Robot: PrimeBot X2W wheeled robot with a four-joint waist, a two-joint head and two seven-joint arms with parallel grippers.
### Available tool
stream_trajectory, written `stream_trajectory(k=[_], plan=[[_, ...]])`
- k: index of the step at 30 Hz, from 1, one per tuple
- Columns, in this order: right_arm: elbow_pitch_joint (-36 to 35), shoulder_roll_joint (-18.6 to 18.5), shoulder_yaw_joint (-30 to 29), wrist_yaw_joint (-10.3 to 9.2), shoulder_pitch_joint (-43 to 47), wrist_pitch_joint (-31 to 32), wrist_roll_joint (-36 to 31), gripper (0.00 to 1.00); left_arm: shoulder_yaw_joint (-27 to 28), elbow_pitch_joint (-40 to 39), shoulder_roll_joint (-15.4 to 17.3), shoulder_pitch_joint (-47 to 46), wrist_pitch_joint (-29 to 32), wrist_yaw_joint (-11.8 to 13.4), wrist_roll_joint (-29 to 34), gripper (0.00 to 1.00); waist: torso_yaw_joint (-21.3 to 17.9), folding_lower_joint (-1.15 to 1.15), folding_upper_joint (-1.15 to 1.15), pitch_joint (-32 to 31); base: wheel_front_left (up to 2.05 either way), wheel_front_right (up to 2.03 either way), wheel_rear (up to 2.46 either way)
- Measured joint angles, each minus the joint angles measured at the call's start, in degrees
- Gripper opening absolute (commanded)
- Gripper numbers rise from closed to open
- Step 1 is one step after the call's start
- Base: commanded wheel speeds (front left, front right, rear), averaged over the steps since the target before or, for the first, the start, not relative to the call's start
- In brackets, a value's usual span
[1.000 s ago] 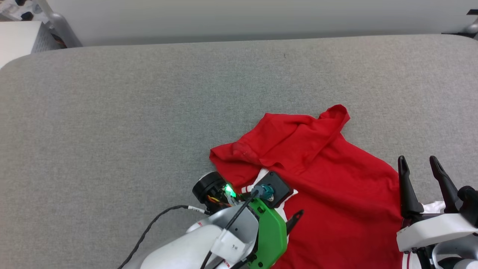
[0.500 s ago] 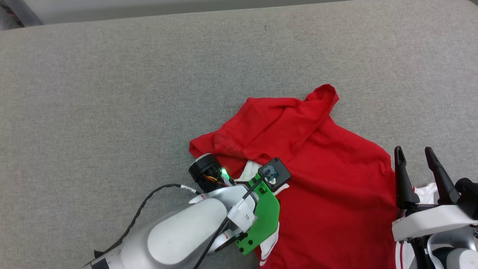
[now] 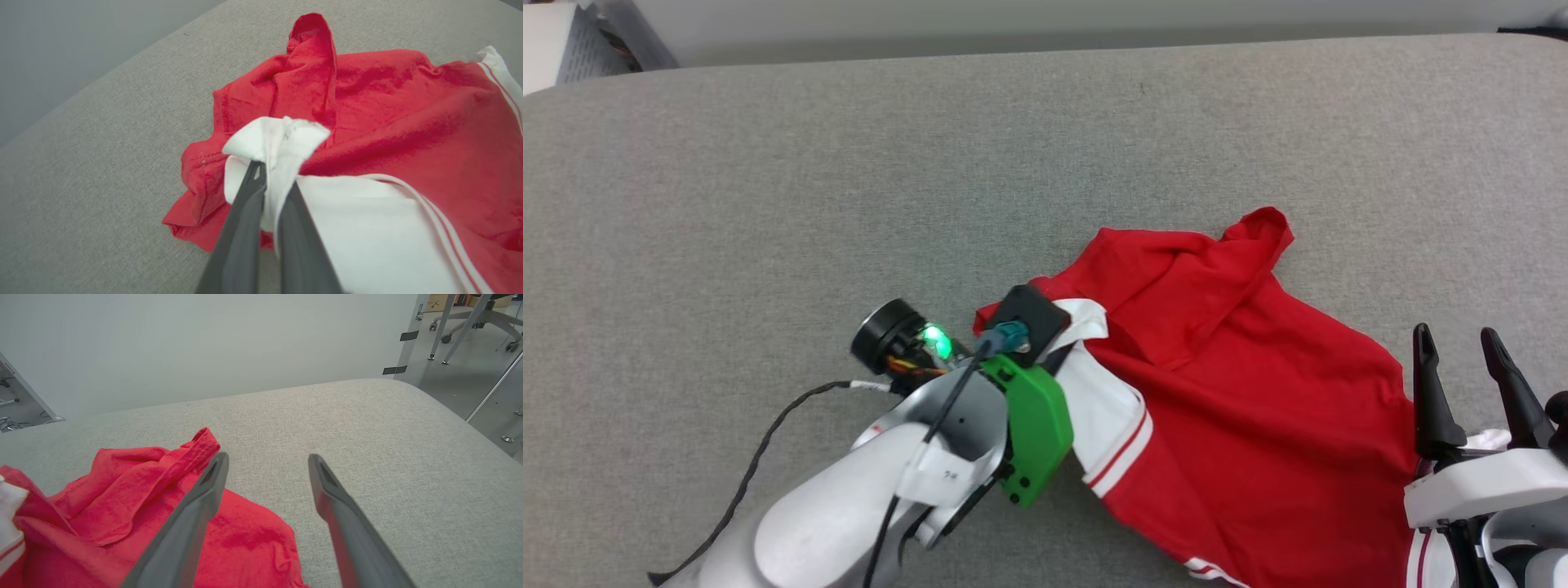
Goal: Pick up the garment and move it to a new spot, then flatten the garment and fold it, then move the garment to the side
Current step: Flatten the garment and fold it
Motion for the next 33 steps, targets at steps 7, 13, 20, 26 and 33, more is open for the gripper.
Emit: stream_trajectory(k=[7, 13, 20, 26, 33], plan=[[-1.43, 0.05, -0.99, 0.00, 1.41, 2.00, -0.21, 1.00, 7.48, -5.86, 6.24, 11.16, -4.91, 9.90, -3.88, 0.00, 2.84, 0.00, 0.00, -2.35, 0.00, 0.00, 0.00], [-2.44, 0.08, -1.13, 0.00, 2.05, 3.19, -0.25, 1.00, 14.19, -5.28, 7.93, 20.77, -10.43, 15.83, -9.71, 0.00, 4.74, 0.00, 0.00, -3.41, 0.00, 0.00, 0.00], [-3.25, 0.08, -1.14, 0.00, 1.99, 4.24, -0.25, 1.00, 18.73, 3.71, 3.45, 25.76, -18.57, 13.94, -16.66, 1.00, 5.08, 0.00, 0.00, -2.90, 0.00, 0.00, 0.00], [-3.19, 0.08, -1.20, 0.00, 2.07, 4.68, -0.25, 1.00, 21.13, 5.22, 1.89, 25.76, -27.36, 13.16, -15.82, 1.00, 4.80, 0.00, 0.00, -4.08, 0.00, 0.00, 0.00], [-3.11, 0.08, -1.08, 0.00, 2.73, 5.45, 0.40, 1.00, 23.46, 2.63, 2.32, 25.79, -33.53, 15.18, -9.91, 1.00, 4.89, 0.00, 0.00, -5.90, 0.00, 0.00, 0.00]])
